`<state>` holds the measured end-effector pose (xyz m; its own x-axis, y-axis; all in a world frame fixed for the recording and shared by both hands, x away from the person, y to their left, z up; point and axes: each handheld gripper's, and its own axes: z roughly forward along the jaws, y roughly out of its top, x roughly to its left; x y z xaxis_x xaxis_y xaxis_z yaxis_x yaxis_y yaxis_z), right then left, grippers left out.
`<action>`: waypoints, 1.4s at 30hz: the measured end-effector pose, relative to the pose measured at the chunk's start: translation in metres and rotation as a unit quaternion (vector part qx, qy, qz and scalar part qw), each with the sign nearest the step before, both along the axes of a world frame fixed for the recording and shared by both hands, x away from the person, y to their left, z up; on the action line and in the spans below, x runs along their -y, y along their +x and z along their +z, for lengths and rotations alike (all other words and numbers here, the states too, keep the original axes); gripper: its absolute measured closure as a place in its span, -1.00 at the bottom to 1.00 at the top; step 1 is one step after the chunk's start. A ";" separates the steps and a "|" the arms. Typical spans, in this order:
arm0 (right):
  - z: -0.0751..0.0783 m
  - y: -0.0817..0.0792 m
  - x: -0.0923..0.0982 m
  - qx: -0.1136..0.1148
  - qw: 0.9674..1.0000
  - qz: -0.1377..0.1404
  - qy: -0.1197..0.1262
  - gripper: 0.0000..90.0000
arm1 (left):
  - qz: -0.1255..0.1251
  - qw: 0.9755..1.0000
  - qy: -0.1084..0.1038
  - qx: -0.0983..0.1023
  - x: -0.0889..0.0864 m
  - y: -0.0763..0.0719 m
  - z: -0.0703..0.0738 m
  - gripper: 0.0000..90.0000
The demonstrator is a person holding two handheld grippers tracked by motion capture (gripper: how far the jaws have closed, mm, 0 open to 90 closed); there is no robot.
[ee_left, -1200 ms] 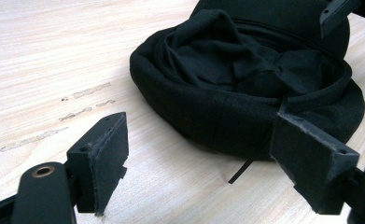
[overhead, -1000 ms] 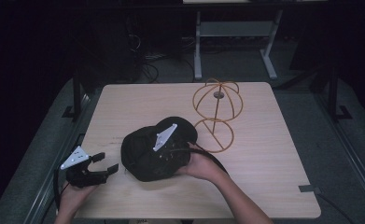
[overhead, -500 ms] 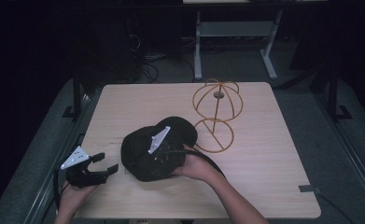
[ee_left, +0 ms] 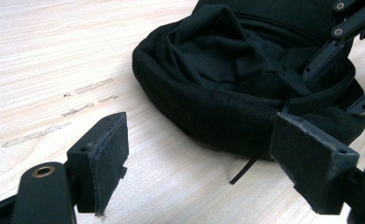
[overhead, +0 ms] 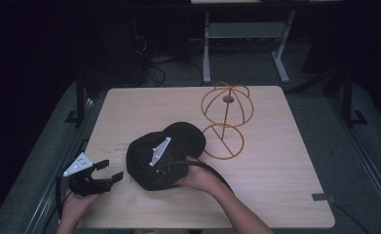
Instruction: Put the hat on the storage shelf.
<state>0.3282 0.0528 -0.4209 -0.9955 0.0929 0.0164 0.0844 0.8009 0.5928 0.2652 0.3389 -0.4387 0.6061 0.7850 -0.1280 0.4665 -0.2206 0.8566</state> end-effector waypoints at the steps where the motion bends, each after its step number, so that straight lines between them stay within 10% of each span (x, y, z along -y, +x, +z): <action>1: -0.001 -0.001 -0.001 0.002 1.000 0.001 -0.005 0.20 | 0.000 1.000 0.001 0.000 0.000 0.000 0.000 -0.57; 14: -0.012 -0.008 -0.010 0.022 0.999 0.028 -0.037 0.73 | -0.001 1.000 0.000 -0.003 0.000 0.000 -0.001 -0.57; 42: 0.020 -0.005 0.005 0.009 1.000 0.016 0.017 0.79 | 0.004 1.000 -0.008 -0.004 -0.002 0.000 -0.001 -0.57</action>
